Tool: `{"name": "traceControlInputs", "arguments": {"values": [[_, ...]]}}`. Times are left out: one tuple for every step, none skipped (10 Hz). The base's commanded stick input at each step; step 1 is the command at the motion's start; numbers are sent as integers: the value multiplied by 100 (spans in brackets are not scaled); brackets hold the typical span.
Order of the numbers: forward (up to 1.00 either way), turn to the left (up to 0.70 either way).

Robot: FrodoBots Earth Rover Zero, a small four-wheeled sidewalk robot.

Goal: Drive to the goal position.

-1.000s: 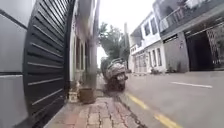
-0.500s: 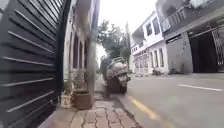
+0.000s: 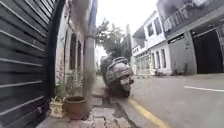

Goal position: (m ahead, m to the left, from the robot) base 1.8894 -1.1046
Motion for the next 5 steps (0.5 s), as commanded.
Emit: {"name": "traceControlInputs", "arguments": {"values": [[67, 1], [67, 1], [28, 0], [0, 0], [0, 0]]}}
